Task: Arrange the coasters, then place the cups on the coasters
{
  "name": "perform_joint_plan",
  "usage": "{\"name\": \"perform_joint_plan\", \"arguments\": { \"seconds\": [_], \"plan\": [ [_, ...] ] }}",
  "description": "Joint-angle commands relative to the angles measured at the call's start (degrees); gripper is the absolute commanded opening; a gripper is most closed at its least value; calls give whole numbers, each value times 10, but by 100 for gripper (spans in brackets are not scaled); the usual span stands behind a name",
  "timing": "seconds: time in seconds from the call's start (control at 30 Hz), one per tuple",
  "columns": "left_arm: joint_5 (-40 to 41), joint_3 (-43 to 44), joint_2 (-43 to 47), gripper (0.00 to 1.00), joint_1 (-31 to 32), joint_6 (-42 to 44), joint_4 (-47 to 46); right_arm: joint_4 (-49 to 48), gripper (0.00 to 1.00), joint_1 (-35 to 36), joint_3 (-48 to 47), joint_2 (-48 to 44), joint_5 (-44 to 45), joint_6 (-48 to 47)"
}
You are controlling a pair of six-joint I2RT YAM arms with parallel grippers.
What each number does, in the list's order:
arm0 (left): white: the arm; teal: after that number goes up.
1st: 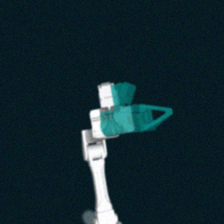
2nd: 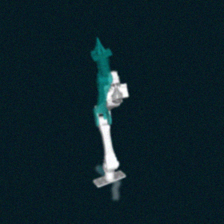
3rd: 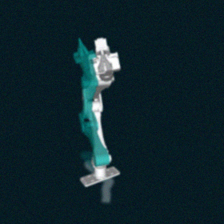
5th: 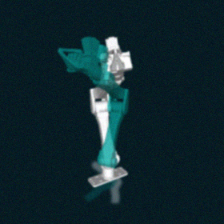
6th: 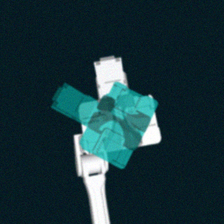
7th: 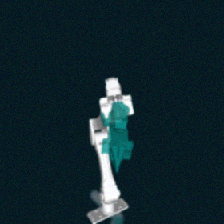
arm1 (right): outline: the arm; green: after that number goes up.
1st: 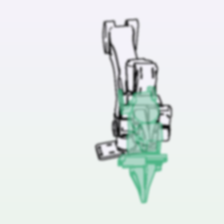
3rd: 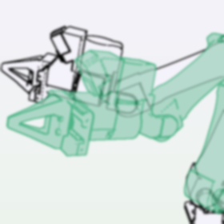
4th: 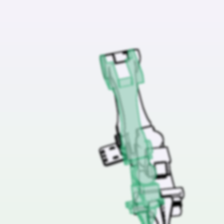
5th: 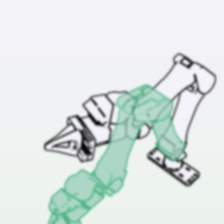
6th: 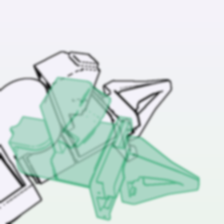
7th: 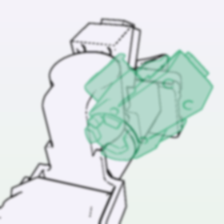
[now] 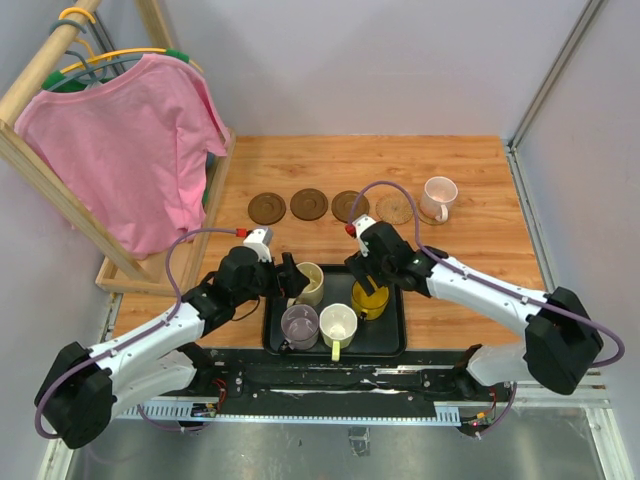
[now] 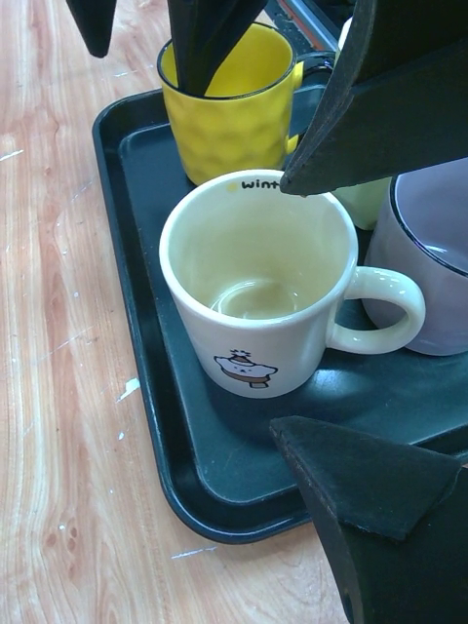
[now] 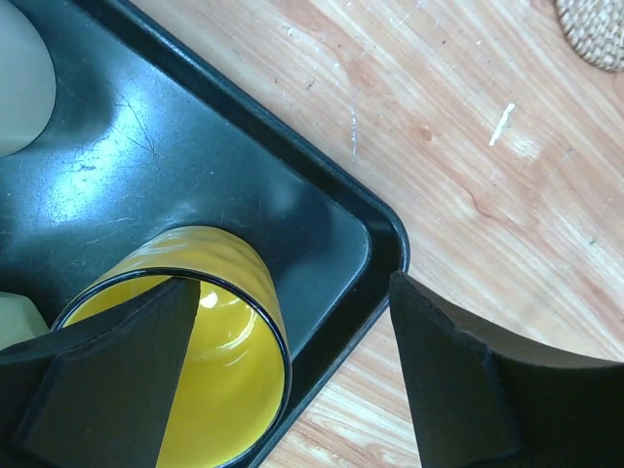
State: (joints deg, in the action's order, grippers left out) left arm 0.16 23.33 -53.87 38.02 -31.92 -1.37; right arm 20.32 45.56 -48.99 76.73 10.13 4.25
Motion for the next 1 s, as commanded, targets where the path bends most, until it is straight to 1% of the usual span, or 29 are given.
{"name": "perform_joint_plan", "arguments": {
  "seconds": [0.0, 0.07, 0.13, 0.2, 0.23, 0.33, 0.47, 0.53, 0.67, 0.97],
  "plan": [
    [6, -6, -7, 100, 4, 10, -24, -9, 80, -7, -14, -40, 33, 4],
    [4, -5, -11, 100, 4, 11, -27, -1, 82, -7, -10, -72, 34, 25],
    [2, -4, -16, 100, 4, 12, -29, 5, 87, -8, -4, -112, 35, 52],
    [-1, -4, -20, 100, 4, 12, -32, 5, 96, -8, 7, -150, 34, 87],
    [-1, -3, -21, 100, 4, 12, -34, 3, 99, -7, 12, -167, 28, 104],
    [-3, -2, -24, 100, 4, 12, -37, 16, 98, -7, 26, -193, -4, 153],
    [-5, -1, -29, 100, 4, 13, -40, 65, 98, -2, 31, -189, -41, 205],
    [-7, -1, -31, 100, 4, 14, -42, 68, 98, 2, 43, -189, -59, 224],
    [-11, 1, -37, 100, 4, 15, -41, 50, 98, 5, 66, -197, -96, 242],
    [-9, -5, -27, 100, 4, 10, -36, 57, 98, 7, 86, -199, -119, 255]
  ]
}}
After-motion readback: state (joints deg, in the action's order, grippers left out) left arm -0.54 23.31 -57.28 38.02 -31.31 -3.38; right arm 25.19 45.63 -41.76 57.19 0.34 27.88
